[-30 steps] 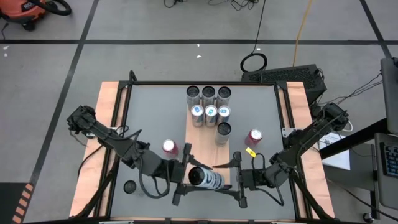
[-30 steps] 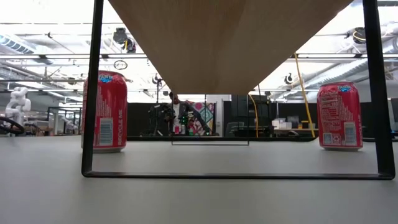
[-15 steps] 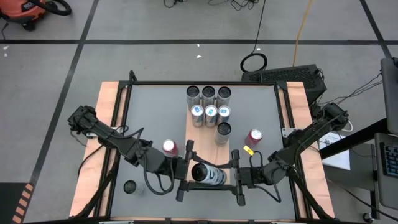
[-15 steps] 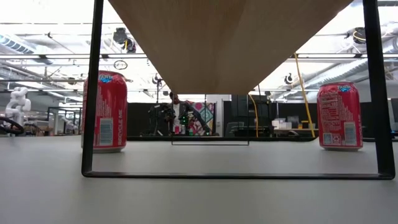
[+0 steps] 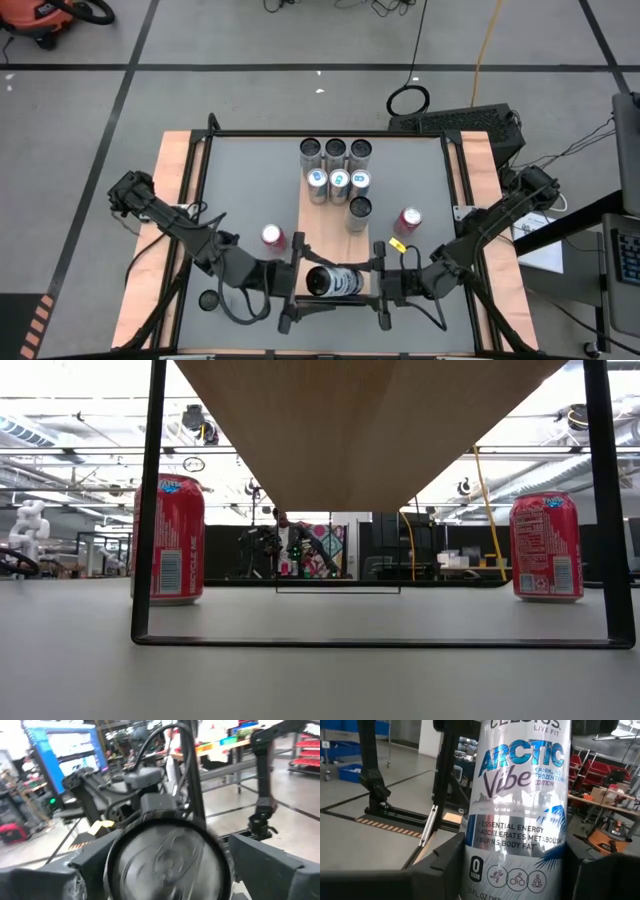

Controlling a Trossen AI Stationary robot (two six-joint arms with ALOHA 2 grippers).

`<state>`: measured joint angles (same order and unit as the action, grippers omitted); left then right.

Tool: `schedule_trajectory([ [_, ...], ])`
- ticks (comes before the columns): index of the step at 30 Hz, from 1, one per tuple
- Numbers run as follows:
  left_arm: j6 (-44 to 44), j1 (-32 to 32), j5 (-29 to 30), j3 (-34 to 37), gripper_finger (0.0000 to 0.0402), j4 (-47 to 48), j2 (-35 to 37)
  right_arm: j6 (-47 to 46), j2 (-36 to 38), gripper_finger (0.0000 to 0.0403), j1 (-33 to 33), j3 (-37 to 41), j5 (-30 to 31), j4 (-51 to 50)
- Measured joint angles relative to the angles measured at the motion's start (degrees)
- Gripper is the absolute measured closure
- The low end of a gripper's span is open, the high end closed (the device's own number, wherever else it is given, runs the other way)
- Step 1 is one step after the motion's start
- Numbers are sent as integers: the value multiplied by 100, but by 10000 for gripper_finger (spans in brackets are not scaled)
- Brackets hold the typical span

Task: Place canned beverage on shelf
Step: Put the top white blue soda can on the shelf aligned with the other white blue soda can

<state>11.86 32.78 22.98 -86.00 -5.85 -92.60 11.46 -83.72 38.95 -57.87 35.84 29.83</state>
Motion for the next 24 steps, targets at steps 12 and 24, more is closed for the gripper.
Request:
schedule_trajectory([
  [12, -120, 159, 509, 3, 85, 233, -2, -13, 7, 218, 1, -2, -9, -143],
  [24, -291, 164, 687, 4, 153, 393, 1, -37, 11, 199, 1, -2, 5, -178],
])
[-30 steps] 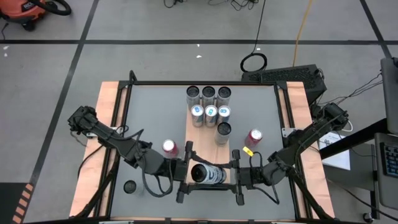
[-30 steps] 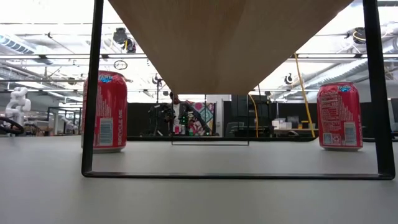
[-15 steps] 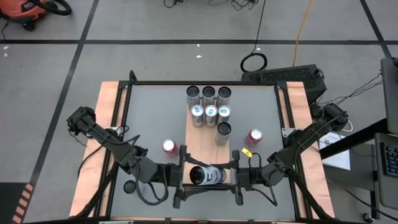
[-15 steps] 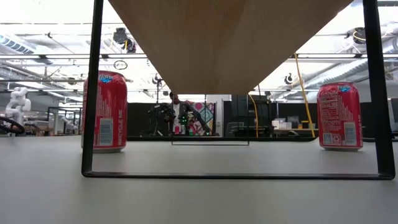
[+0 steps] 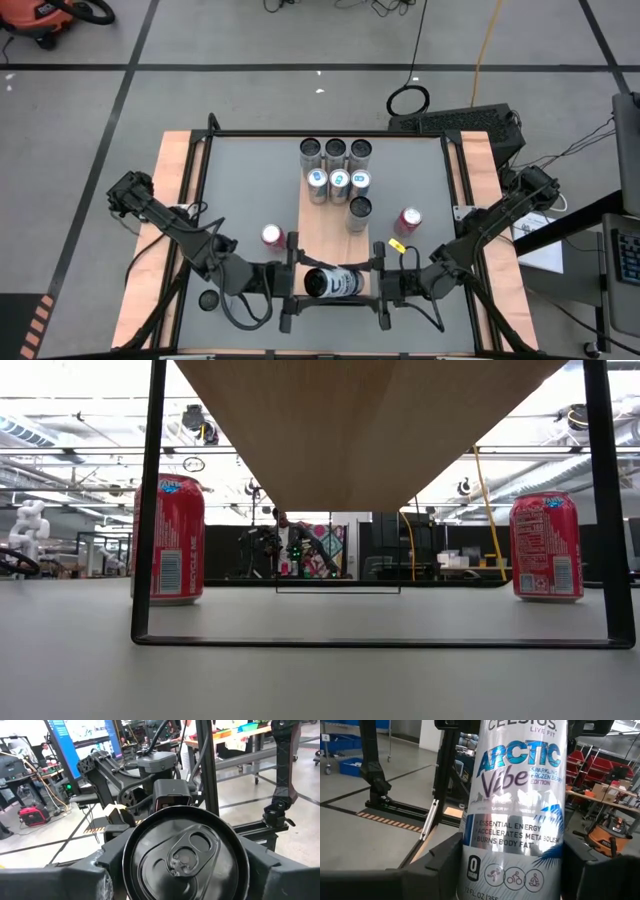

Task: Place canned beverage on shelf
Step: Put the top white blue soda can on the shelf aligned with the other white blue soda can

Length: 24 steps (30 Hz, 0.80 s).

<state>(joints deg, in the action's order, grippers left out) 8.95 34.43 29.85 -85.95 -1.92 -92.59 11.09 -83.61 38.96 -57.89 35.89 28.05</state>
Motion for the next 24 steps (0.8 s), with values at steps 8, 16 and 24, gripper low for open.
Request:
schedule_trajectory([
  [8, 5, 21, 16, 17, 154, 456, 236, -40, 118, 133, 258, -19, 788, -213],
  [16, 39, -46, 199, 17, 155, 980, 370, -1089, 629, 121, 888, -22, 1836, -1768],
  [24, -267, -574, 326, 17, 156, 1715, 366, -2264, 1033, 134, 1280, -20, 1831, -3228],
])
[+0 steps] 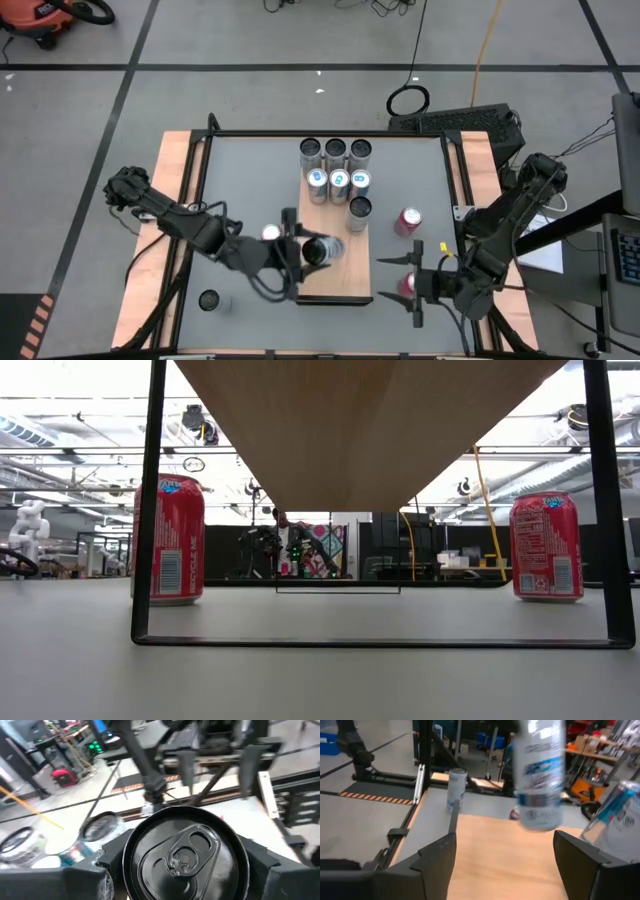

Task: Place canned beverage on shelf
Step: Put the top white blue soda can on the shelf aligned with the other white blue soda can

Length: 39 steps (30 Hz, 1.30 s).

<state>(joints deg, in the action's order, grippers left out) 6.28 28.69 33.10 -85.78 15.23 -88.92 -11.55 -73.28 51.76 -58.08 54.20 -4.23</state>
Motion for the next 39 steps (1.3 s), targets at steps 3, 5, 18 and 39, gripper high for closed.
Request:
schedule_trajectory([
  [3, 0, -212, -29, -4, 156, 130, 6, -288, 95, 135, 82, 4, -24, -334],
  [5, -3, -369, -258, -4, 156, 322, 5, -425, 159, 135, 133, 4, -22, -505],
  [18, -45, -1320, -1649, -4, 145, 738, 0, -760, 221, 135, 274, 9, -23, -971],
  [39, -147, -1822, -2138, -11, 143, 987, -222, -891, 376, 136, 272, 13, 303, -604],
])
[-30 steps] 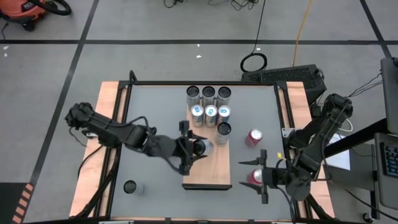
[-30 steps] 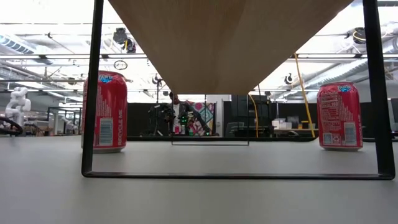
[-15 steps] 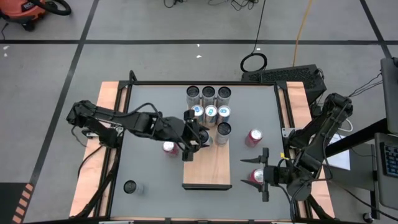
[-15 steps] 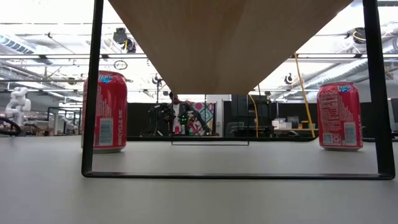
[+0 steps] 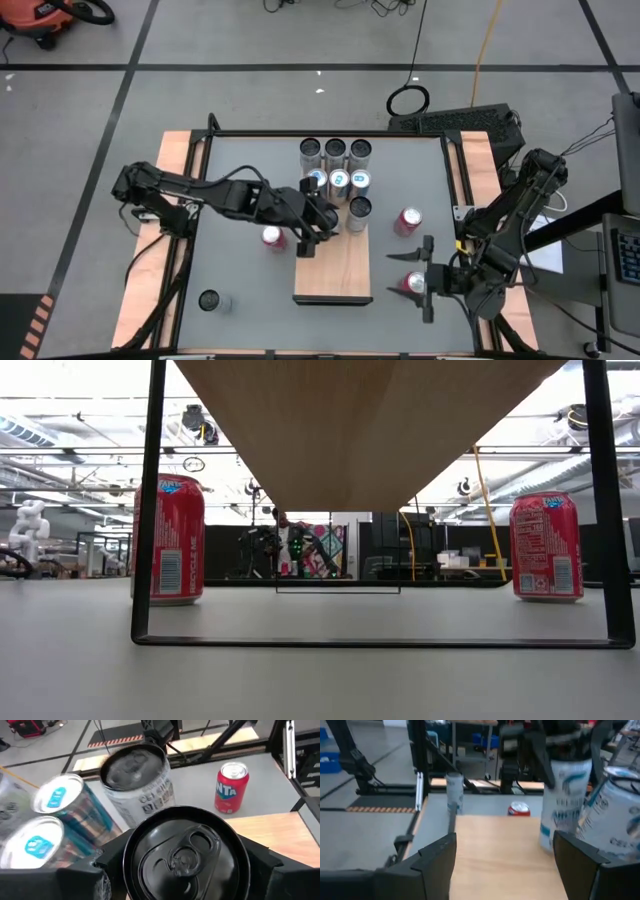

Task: Place canned beverage on shelf
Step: Put the top white blue soda can on the shelf aligned with the other white blue soda can

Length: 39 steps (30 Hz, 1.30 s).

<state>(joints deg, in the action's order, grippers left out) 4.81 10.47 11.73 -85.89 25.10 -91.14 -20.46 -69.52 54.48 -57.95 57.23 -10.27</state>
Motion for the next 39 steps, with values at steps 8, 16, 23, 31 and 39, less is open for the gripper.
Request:
schedule_trajectory([
  [8, 3, -2, 42, 0, 143, 31, -54, 707, 0, 135, -2, 0, -31, 543],
  [16, -12, -236, -344, 0, 143, -14, -54, 685, -68, 135, -4, 0, -46, 534],
  [23, -6, -580, -839, 0, 143, -41, -56, 683, -81, 136, -2, 0, -48, 528],
  [31, 6, -661, -850, 0, 143, -50, -58, 664, -81, 136, -2, 0, -53, 427],
  [39, 19, -666, -852, 1, 143, -75, -62, 664, -81, 136, -2, 0, -53, 417],
])
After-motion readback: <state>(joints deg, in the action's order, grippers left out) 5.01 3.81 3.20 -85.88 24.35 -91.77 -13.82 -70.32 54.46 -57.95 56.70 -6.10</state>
